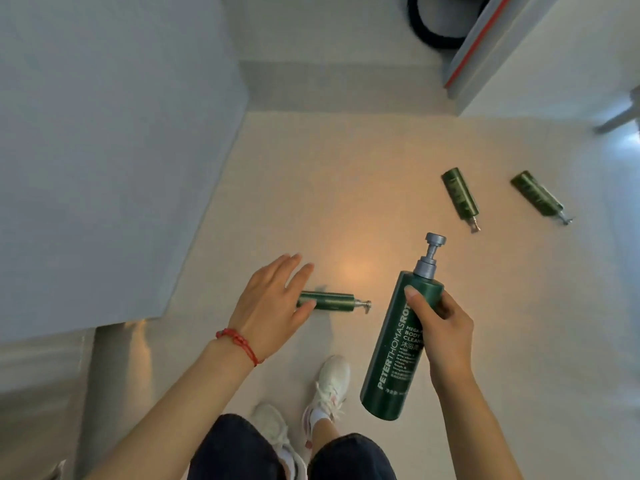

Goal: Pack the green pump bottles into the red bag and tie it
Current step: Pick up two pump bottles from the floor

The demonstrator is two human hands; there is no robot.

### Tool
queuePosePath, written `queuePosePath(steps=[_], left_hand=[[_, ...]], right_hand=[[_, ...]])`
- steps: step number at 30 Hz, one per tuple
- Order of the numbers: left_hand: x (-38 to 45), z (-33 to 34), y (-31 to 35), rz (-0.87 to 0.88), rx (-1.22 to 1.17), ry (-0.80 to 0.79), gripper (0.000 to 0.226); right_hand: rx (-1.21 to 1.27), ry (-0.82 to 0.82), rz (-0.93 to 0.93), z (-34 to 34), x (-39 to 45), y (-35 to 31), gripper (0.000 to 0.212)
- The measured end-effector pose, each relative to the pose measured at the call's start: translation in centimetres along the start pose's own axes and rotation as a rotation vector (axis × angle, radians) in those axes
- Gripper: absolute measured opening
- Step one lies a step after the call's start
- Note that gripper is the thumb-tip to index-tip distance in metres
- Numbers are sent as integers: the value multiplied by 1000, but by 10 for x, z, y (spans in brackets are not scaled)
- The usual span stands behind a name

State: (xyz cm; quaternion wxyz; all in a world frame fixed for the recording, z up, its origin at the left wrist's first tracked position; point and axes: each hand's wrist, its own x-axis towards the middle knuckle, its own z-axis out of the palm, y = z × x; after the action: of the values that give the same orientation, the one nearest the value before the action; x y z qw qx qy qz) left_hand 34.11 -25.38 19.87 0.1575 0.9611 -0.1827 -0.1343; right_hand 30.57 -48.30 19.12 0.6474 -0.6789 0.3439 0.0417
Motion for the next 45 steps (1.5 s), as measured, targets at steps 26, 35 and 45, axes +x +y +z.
queuePosePath(steps=[26,35,45], left_hand=[[207,414,-46,30,-56,-833,61],[209,506,-67,164,63,-801,39],[195,399,-7,-117,-523,-855,15]], right_hand=[[352,600,403,-15,69,334,17],[340,634,391,-14,87,409,40],[387,636,348,-33,53,356,11]])
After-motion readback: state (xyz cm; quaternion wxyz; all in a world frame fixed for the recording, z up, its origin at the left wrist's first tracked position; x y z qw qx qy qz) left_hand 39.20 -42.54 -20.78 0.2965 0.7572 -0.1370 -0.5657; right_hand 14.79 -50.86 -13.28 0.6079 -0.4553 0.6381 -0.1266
